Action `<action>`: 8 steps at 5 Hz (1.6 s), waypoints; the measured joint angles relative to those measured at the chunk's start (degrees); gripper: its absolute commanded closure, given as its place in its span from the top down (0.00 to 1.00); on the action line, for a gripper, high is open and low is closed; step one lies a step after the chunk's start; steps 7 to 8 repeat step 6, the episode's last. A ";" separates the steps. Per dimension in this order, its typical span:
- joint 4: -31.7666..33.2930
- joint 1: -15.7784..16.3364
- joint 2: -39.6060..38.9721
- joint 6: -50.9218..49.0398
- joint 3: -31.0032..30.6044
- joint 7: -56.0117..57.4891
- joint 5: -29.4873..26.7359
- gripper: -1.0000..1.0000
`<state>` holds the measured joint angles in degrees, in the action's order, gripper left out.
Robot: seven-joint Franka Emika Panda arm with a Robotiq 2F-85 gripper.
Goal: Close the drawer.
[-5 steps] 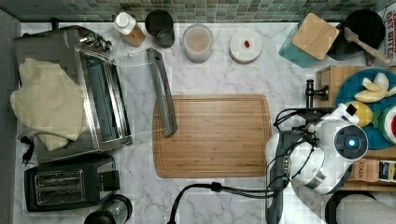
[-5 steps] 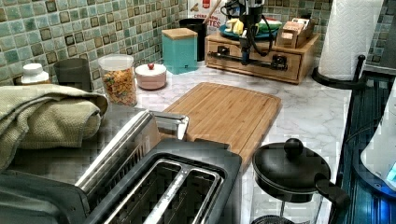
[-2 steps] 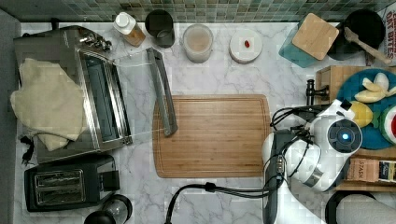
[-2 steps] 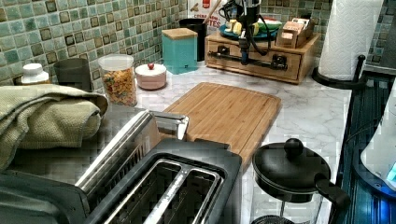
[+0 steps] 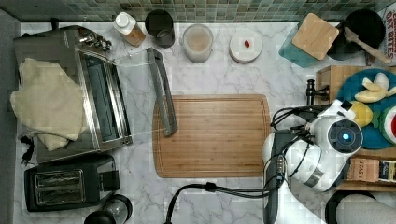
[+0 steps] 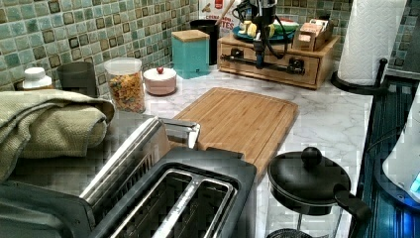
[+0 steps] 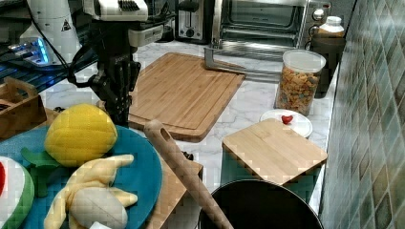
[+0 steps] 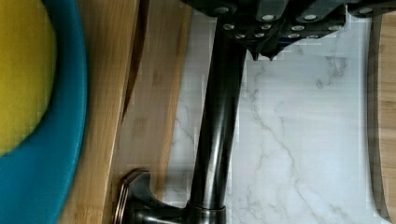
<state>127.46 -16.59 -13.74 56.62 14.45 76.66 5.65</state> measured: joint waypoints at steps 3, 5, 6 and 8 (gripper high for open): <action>0.00 0.21 -0.08 0.03 0.11 0.00 0.13 0.00; 0.00 0.92 -0.09 0.03 0.73 0.00 0.14 0.00; 0.00 1.41 -0.09 0.06 1.34 0.00 0.14 0.00; 0.00 1.41 -0.09 0.06 1.34 0.00 0.14 0.00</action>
